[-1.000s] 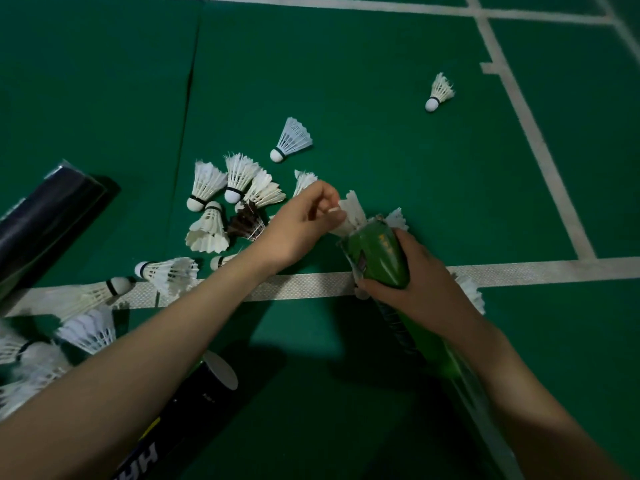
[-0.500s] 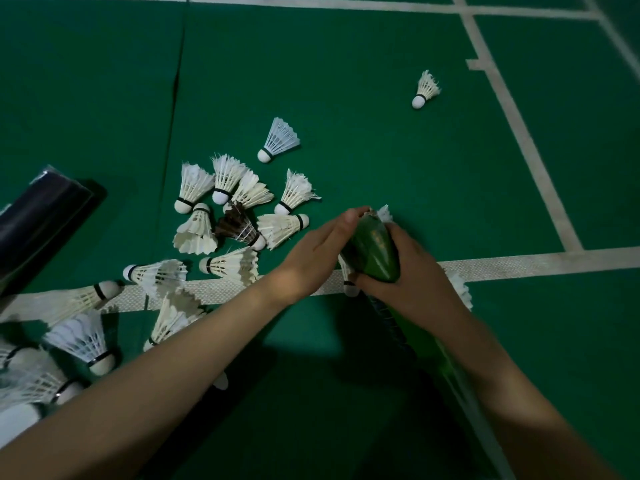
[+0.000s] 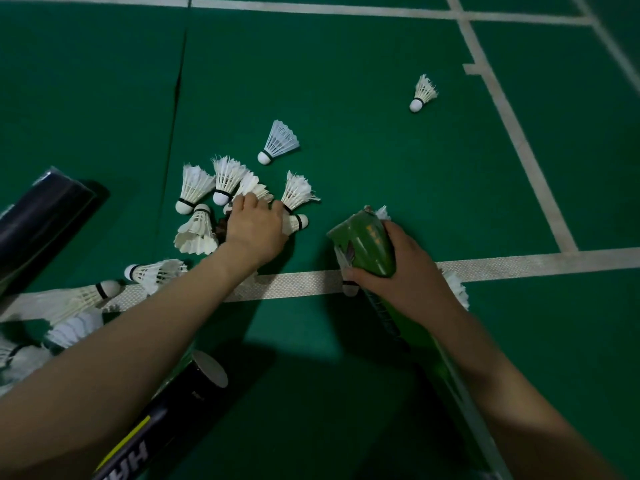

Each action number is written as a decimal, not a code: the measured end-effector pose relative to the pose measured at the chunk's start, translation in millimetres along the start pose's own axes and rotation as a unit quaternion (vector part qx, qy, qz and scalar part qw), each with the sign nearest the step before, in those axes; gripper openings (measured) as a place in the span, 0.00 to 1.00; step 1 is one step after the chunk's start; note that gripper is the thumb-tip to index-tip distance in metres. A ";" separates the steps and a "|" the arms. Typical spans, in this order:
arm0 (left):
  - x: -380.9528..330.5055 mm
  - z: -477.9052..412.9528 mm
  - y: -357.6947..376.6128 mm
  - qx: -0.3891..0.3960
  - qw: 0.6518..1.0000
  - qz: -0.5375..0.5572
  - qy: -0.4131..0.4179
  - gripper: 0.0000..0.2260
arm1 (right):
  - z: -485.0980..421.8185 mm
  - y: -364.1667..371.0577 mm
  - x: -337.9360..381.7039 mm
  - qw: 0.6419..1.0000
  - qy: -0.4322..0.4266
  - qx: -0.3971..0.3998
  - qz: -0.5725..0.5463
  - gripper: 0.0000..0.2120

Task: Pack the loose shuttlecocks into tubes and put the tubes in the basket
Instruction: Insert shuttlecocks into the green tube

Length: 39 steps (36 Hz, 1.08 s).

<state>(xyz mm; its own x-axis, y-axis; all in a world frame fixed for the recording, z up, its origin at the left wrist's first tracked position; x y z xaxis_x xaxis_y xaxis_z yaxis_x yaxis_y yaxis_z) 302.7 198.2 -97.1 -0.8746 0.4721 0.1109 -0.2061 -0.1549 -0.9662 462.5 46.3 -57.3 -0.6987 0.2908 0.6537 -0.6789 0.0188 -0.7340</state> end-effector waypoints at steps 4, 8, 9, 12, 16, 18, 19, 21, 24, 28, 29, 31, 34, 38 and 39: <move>-2.6 6.2 -0.4 -0.042 0.999 0.029 0.005 0.21 | 0.8 0.1 2.5 1.000 -0.003 -0.001 0.008 0.44; 6.7 12.4 -22.3 -0.069 0.933 0.353 -0.017 0.20 | 2.3 1.2 3.4 1.000 -0.003 0.007 0.004 0.43; 9.5 12.6 -25.6 -0.043 0.889 0.455 -0.029 0.19 | 2.5 1.2 4.0 1.000 -0.004 0.008 0.000 0.43; 11.3 14.1 -31.9 0.031 0.768 0.637 -0.052 0.17 | 4.2 2.2 4.8 1.000 0.005 0.008 -0.022 0.44; 1.2 17.3 -43.8 0.096 0.696 0.711 -0.006 0.18 | 6.9 0.6 7.2 0.999 0.014 0.004 -0.032 0.40; -7.0 20.7 -49.7 0.126 0.697 0.705 0.026 0.22 | 8.1 -0.5 9.7 0.999 0.009 0.003 -0.031 0.39; -12.0 22.8 -52.1 0.140 0.704 0.696 0.040 0.23 | 9.0 -0.4 11.1 1.000 0.004 0.006 -0.030 0.38; -25.3 29.3 -54.6 0.170 0.718 0.673 0.062 0.25 | 10.9 0.6 15.9 1.000 -0.008 0.014 -0.027 0.36; -50.9 42.5 -56.1 0.215 0.713 0.660 0.096 0.29 | 12.1 0.9 22.2 0.999 -0.026 0.010 -0.018 0.35; -67.3 46.8 -52.2 0.229 0.692 0.679 0.091 0.26 | 12.7 -0.9 22.2 0.999 -0.031 0.003 -0.020 0.37; -69.5 47.1 -51.5 0.227 0.689 0.682 0.088 0.26 | 12.9 -2.2 21.4 0.999 -0.030 -0.002 -0.021 0.37; -76.8 50.2 -50.3 0.231 0.696 0.674 0.092 0.26 | 12.9 -3.9 20.7 0.999 -0.032 -0.009 -0.016 0.38; -90.9 55.6 -51.3 0.245 0.704 0.658 0.103 0.27 | 12.1 -5.4 15.8 1.000 -0.025 -0.017 -0.005 0.39; -98.7 47.8 -57.1 0.232 0.703 0.666 0.091 0.26 | 10.0 -10.2 6.8 1.000 -0.007 -0.023 -0.013 0.40; -98.4 43.0 -57.2 0.219 0.699 0.677 0.077 0.26 | 9.2 -12.8 4.9 0.999 -0.005 -0.029 -0.014 0.39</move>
<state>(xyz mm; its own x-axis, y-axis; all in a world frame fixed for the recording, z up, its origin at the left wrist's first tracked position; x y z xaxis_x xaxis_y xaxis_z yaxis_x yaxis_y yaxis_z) 381.6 123.2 -42.7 -0.3480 -0.2809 -0.8944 0.6192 -0.7852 0.0058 465.7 38.7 -43.1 -0.6818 0.2792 0.6761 -0.6846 0.0819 -0.7243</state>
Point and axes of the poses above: each hand's wrist, its own z-axis away from the middle knuckle, its own y-axis out of the palm, x = y × z, the point moved 8 cm from there along -z, towards the middle knuckle, and after that the axes turned 6 degrees about -y, right-handed, at the moved point
